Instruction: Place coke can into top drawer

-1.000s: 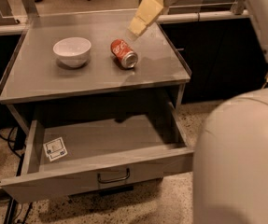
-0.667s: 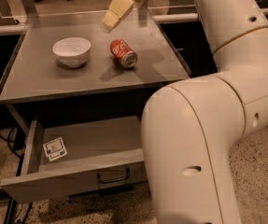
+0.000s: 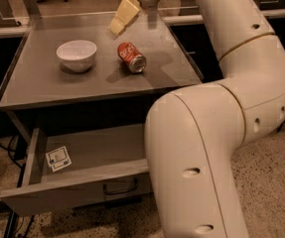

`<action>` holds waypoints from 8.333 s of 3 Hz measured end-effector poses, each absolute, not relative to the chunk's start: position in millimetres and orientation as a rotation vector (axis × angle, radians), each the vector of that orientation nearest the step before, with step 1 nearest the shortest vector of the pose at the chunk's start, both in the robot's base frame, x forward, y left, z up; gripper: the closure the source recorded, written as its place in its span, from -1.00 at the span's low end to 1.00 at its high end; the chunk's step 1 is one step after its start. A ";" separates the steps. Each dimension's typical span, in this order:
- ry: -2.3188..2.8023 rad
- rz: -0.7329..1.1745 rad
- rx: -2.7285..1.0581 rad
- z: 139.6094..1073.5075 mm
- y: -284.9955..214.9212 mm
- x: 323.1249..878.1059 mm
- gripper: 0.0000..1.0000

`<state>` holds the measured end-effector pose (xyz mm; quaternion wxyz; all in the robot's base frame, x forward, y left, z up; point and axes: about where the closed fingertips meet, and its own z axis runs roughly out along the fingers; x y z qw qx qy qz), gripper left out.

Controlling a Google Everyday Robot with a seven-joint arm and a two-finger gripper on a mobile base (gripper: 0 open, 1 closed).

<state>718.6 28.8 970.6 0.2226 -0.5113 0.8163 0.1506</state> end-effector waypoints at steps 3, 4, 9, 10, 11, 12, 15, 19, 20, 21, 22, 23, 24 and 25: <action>2.341 0.401 -1.405 920.9 29.7 743.2 -1.00; 2.360 0.397 -1.422 905.8 37.7 748.4 -1.00; 2.435 0.320 -1.424 845.8 25.8 775.7 0.00; 2.435 0.320 -1.424 845.8 25.8 775.8 0.46; 2.422 0.321 -1.422 847.2 27.2 777.8 1.00; 2.387 0.325 -1.420 850.9 30.7 782.4 1.00; 2.242 0.363 -1.405 901.3 10.6 774.3 1.00; 2.146 0.446 -1.427 920.1 5.2 715.6 1.00; 2.191 0.481 -1.457 890.5 11.2 704.6 1.00; 2.156 0.460 -1.461 905.3 13.8 697.4 1.00; 2.156 0.474 -1.430 916.0 10.8 665.8 1.00; 2.180 0.502 -1.402 917.1 7.4 623.3 1.00; 2.194 0.506 -1.418 908.8 8.5 618.5 1.00; 2.189 0.487 -1.444 910.8 13.3 616.8 1.00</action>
Offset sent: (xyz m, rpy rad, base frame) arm 0.0299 -0.0233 -0.0357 -0.0870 0.1352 -0.0206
